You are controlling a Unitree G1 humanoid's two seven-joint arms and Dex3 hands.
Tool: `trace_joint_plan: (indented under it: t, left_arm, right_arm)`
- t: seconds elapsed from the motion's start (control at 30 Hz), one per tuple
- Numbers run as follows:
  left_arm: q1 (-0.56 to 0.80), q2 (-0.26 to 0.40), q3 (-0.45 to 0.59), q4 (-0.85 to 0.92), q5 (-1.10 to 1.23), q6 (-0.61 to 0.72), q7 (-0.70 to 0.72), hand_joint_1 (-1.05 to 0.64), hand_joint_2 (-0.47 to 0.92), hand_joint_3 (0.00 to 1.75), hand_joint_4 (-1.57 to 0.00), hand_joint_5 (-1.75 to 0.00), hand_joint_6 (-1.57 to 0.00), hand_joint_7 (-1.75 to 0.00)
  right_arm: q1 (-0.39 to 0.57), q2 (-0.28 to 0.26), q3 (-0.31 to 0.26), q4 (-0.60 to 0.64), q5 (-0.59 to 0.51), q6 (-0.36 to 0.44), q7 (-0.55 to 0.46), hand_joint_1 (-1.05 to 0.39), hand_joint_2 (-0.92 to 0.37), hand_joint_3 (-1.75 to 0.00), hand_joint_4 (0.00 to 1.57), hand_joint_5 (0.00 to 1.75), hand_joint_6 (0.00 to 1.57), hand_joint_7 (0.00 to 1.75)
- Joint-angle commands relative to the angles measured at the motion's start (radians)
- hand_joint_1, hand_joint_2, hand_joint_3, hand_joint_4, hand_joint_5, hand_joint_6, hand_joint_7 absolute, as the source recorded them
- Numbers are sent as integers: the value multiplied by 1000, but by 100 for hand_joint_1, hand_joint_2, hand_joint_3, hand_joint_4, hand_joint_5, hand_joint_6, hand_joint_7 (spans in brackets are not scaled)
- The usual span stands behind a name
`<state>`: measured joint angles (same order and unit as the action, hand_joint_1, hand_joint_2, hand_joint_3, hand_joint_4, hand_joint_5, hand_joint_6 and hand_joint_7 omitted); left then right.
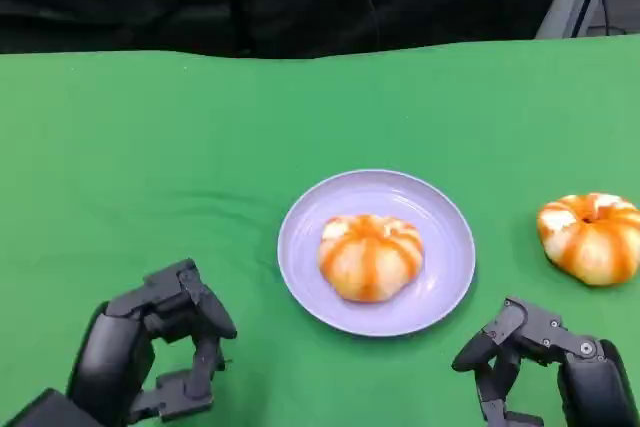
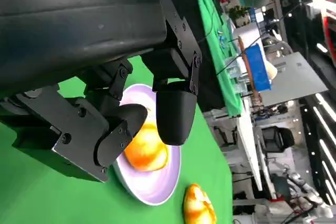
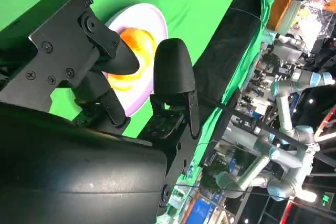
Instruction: Grasp the bread from the table and place it into the plate.
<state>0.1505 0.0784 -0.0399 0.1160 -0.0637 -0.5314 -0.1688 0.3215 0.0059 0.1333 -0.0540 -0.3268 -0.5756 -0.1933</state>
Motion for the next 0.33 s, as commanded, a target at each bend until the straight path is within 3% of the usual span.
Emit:
trace_joint_plan:
  t: [0.03, 0.33]
  left_arm:
    - [16, -3, 8, -1, 19, -14, 10, 5, 41, 136, -79, -175, -76, -158]
    - [20, -11, 16, 8, 34, -40, 7, 5, 43, 133, -80, -175, -75, -158]
  right_arm:
    - [0, -14, -10, 0, 17, -1, 6, 6, -34, -132, 88, 172, 82, 134]
    - [4, -16, -15, 3, 42, -13, 22, 4, -36, -129, 87, 173, 82, 135]
